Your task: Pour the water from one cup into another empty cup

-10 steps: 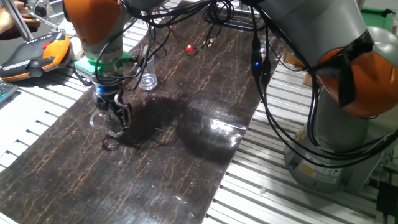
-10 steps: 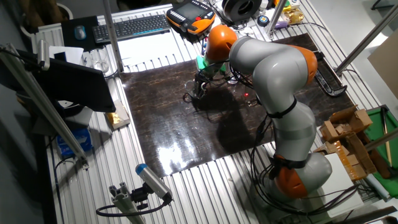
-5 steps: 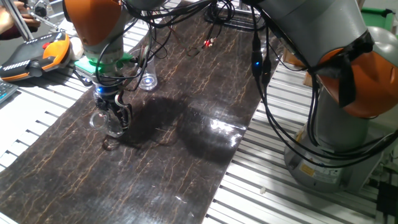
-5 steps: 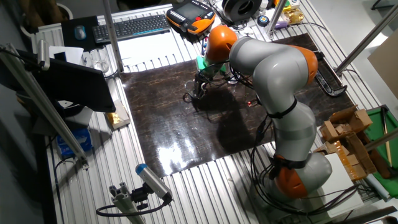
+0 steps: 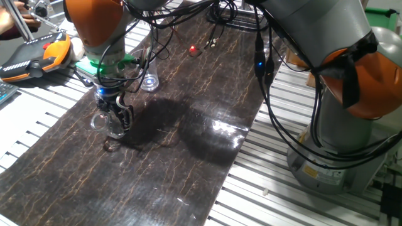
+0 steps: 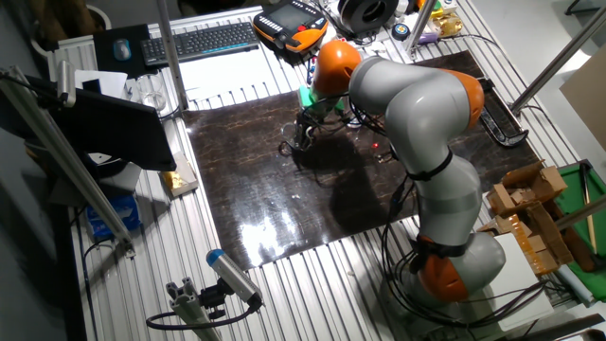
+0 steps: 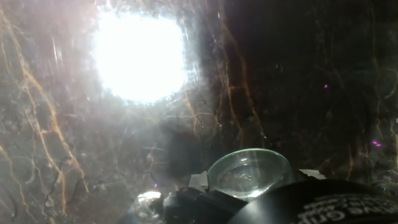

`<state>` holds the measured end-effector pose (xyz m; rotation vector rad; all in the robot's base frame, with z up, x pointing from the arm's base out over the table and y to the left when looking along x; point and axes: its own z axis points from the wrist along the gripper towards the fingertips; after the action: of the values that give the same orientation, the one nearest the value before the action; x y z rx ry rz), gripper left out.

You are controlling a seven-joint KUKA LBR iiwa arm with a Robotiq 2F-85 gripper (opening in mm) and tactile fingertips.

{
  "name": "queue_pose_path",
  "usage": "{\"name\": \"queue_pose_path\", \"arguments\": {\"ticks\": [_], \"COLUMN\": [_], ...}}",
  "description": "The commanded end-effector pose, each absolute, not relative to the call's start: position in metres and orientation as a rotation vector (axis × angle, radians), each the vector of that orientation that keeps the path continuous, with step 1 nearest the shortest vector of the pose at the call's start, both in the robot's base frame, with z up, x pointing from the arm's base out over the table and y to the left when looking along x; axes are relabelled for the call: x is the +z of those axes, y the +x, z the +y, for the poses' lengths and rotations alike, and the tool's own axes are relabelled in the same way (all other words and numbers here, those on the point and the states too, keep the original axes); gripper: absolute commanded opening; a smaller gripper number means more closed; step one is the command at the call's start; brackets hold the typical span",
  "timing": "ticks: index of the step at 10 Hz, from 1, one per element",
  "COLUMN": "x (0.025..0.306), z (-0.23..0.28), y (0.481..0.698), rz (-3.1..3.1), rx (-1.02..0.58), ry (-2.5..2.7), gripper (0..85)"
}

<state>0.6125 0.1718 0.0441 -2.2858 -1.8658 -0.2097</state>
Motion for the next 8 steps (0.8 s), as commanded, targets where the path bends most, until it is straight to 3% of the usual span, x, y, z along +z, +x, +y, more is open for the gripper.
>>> {"name": "queue_pose_path", "arguments": {"ticks": [1,5,8], "x": [0.044,0.0427,0.0423], "z": [0.1717,0.1716,0.1715], "y": [0.6125,0.6125,0.6124], "rz": [-1.866,-1.859,-1.854], "rx": [-0.208,-0.21,-0.212], "ry": [-2.288,-2.299,-2.299], "gripper": [47.7,65.7,72.3]}}
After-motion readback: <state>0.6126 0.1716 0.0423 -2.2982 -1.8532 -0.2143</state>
